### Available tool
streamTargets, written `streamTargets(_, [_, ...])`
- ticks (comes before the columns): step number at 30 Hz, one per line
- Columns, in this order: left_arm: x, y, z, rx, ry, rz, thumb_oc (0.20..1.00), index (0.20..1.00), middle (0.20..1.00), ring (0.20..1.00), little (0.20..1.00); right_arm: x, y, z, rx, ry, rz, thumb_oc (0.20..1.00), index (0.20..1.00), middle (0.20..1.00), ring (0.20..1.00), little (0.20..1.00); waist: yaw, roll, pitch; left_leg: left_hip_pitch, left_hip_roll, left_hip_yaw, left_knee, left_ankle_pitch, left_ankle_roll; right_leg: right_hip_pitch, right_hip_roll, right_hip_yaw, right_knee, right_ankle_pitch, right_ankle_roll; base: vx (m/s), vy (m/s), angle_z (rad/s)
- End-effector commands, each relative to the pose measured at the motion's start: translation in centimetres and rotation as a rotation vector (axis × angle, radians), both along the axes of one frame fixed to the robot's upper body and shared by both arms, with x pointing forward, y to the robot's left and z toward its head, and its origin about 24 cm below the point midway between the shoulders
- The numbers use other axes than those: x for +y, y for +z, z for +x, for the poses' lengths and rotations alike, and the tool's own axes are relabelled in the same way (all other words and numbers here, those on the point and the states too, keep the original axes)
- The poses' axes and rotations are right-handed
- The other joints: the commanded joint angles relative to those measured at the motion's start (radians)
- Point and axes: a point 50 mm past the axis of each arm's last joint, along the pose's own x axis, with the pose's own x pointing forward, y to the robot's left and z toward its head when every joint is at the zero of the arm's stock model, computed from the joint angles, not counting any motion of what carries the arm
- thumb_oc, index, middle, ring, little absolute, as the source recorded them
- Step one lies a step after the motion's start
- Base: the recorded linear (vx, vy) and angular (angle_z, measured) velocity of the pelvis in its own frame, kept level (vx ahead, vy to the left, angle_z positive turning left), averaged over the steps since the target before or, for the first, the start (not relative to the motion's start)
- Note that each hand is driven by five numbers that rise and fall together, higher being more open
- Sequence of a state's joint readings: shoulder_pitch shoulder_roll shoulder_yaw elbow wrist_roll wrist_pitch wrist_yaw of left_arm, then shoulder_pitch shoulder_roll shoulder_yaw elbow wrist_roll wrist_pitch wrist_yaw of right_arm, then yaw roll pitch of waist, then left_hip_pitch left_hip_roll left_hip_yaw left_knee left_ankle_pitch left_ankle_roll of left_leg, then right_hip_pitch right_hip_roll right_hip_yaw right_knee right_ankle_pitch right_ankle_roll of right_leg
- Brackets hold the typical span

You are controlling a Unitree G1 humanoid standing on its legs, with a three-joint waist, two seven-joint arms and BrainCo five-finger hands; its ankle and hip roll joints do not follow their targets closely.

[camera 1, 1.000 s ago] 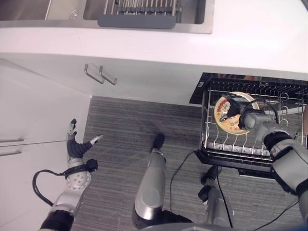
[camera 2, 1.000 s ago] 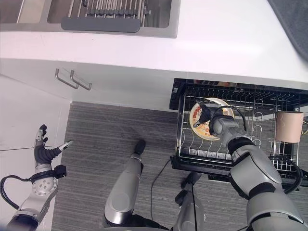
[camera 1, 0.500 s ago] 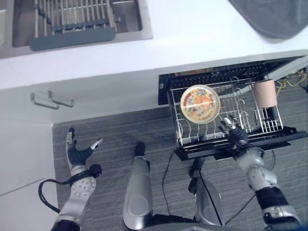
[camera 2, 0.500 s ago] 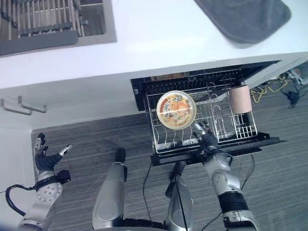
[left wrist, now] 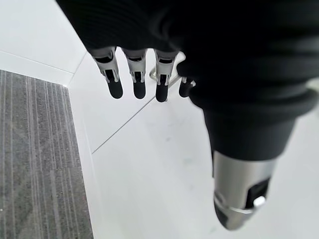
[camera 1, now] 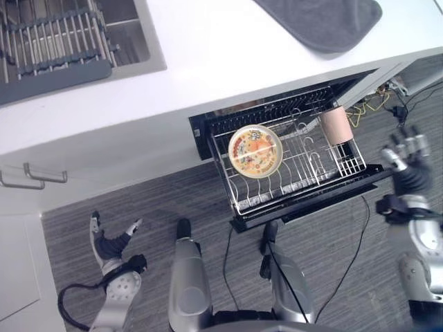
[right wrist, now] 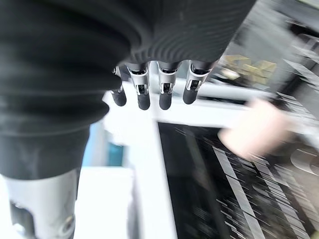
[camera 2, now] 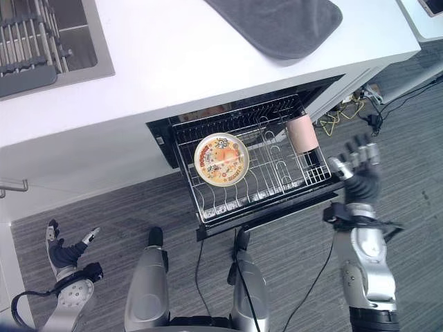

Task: Place the dishes in the dishwasher.

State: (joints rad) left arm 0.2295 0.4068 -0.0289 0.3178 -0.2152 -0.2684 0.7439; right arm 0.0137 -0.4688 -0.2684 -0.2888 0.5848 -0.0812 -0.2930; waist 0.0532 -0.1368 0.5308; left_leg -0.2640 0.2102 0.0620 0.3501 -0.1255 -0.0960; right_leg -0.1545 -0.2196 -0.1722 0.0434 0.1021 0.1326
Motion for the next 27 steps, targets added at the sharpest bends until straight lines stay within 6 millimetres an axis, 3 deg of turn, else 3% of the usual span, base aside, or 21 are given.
streamTargets(1, [1.2,0.1,-2.0,-0.013,0.048,0.048,1.000,1.000,1.000,1.000,1.000,-1.8,1.7,-1.0,-0.083,-0.165,-0.071,1.000,1.000,1.000,1.000,1.000,-0.007,0.038,-0.084,0.057,0.025,0.046,-0.110,0.075,-0.011,0.072,-0.014,-0.031,0.106,-0.134,0.003,0.01,0.048,-0.09])
streamTargets(4, [1.4,-0.4,-2.5,0.004,0.061,0.047,1.000,1.000,1.000,1.000,1.000,-3.5,-0.5,-1.8,0.002,-0.288,0.022,1.000,1.000,1.000,1.000,1.000,-0.013,0.038,-0.100,0.063,0.028,0.056,-0.101,0.071,-0.012,0.084,-0.018,-0.033,0.104,-0.136,0.004,0.02,0.001,-0.02])
streamTargets(6, [1.4,-0.8,-2.9,0.018,0.064,0.045,1.000,1.000,1.000,1.000,1.000,-4.9,-3.8,-2.4,0.114,-0.394,0.138,1.000,1.000,1.000,1.000,1.000,-0.013,0.043,-0.113,0.065,0.029,0.061,-0.093,0.071,-0.014,0.100,-0.023,-0.039,0.098,-0.136,0.003,0.05,-0.015,-0.03])
streamTargets(11, [1.5,-1.2,-2.8,0.049,0.057,0.043,1.000,1.000,1.000,1.000,1.000,-6.1,-9.7,-2.9,0.316,-0.502,0.311,1.000,1.000,1.000,1.000,1.000,0.004,0.065,-0.121,0.063,0.031,0.053,-0.071,0.074,-0.021,0.128,-0.033,-0.059,0.095,-0.138,0.002,0.05,-0.016,0.00])
streamTargets(15, [1.2,-1.6,-2.5,0.076,0.041,0.031,1.000,1.000,1.000,1.000,1.000,-6.6,-12.9,-3.0,0.427,-0.524,0.428,1.000,1.000,1.000,1.000,1.000,0.022,0.086,-0.126,0.057,0.031,0.041,-0.064,0.084,-0.029,0.143,-0.038,-0.077,0.092,-0.140,-0.002,0.05,-0.019,0.05])
streamTargets(16, [1.1,-1.8,-2.5,0.084,0.037,0.026,1.000,1.000,1.000,1.000,1.000,-6.5,-13.9,-3.0,0.453,-0.521,0.470,0.878,0.878,0.878,0.878,0.878,0.028,0.092,-0.129,0.056,0.029,0.037,-0.065,0.087,-0.032,0.148,-0.039,-0.082,0.091,-0.140,-0.003,0.05,0.000,0.13])
streamTargets(18, [0.7,-2.0,-2.2,0.092,0.026,0.022,1.000,1.000,1.000,1.000,1.000,-6.0,-15.7,-2.9,0.482,-0.500,0.590,0.325,0.325,0.325,0.325,0.325,0.037,0.103,-0.129,0.050,0.023,0.027,-0.064,0.091,-0.034,0.149,-0.043,-0.087,0.092,-0.141,-0.005,0.03,0.001,0.15])
streamTargets(19, [0.6,-2.1,-2.1,0.093,0.023,0.020,1.000,1.000,1.000,1.000,1.000,-5.7,-16.2,-2.7,0.486,-0.482,0.631,0.200,0.200,0.200,0.200,0.200,0.039,0.107,-0.129,0.048,0.020,0.024,-0.064,0.092,-0.034,0.148,-0.044,-0.089,0.094,-0.141,-0.005,0.02,0.001,0.11])
streamTargets(21, [0.4,-2.3,-1.9,0.096,0.012,0.018,1.000,1.000,1.000,1.000,1.000,-4.8,-17.8,-2.5,0.489,-0.434,0.787,0.200,0.200,0.200,0.200,0.200,0.044,0.113,-0.130,0.043,0.015,0.017,-0.063,0.096,-0.035,0.146,-0.047,-0.092,0.096,-0.140,-0.006,0.01,-0.001,0.08])
streamTargets(23, [-0.2,-2.7,-1.7,0.102,-0.002,0.012,1.000,1.000,1.000,1.000,1.000,-2.9,-20.0,-1.9,0.462,-0.352,1.051,0.200,0.200,0.200,0.200,0.200,0.053,0.125,-0.131,0.039,0.008,0.008,-0.062,0.098,-0.035,0.139,-0.050,-0.093,0.103,-0.141,-0.011,0.01,0.002,0.02])
streamTargets(27, [-1.0,-3.2,-1.7,0.112,-0.019,0.002,1.000,1.000,1.000,1.000,1.000,-1.2,-20.8,-0.6,0.432,-0.258,1.233,0.200,0.200,0.200,0.200,0.200,0.061,0.138,-0.134,0.041,0.002,-0.001,-0.059,0.098,-0.035,0.130,-0.058,-0.092,0.119,-0.143,-0.014,0.03,0.028,0.10])
